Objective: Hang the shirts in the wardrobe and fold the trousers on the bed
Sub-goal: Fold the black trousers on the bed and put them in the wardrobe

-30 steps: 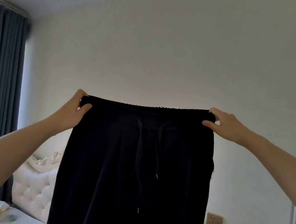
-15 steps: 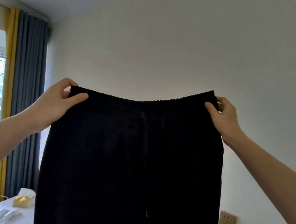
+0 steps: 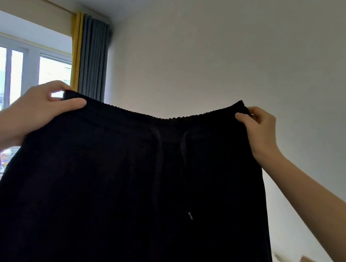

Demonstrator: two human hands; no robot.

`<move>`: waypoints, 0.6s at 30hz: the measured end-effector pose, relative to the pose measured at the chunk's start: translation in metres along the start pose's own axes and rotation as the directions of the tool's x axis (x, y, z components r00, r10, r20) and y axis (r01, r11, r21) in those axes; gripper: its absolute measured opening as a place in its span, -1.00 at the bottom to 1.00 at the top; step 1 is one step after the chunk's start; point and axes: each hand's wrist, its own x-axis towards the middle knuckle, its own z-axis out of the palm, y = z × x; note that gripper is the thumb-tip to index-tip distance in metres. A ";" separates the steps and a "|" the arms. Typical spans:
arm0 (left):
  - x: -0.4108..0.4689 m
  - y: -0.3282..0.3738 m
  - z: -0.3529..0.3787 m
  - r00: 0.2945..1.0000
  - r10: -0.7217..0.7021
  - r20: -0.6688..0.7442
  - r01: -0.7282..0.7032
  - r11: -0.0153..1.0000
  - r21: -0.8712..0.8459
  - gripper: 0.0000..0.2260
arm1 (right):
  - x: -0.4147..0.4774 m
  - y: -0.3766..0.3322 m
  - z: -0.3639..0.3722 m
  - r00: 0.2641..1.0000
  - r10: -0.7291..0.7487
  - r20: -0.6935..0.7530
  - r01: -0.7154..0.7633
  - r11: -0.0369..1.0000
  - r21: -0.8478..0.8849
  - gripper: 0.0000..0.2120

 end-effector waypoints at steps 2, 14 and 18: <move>-0.013 -0.031 -0.008 0.998 -0.067 -0.002 0.067 0.994 0.082 -0.55 | -0.015 0.026 0.027 0.994 0.066 0.087 -0.065 0.998 -0.023 -0.88; -0.134 -0.274 -0.038 0.810 -0.574 -0.123 0.583 0.762 0.281 -0.80 | -0.196 0.208 0.196 0.674 0.426 0.604 -0.323 0.905 -0.278 -0.89; -0.170 -0.334 -0.041 0.736 -0.662 -0.144 0.669 0.675 0.313 -0.73 | -0.244 0.258 0.236 0.541 0.475 0.694 -0.322 0.879 -0.351 -0.85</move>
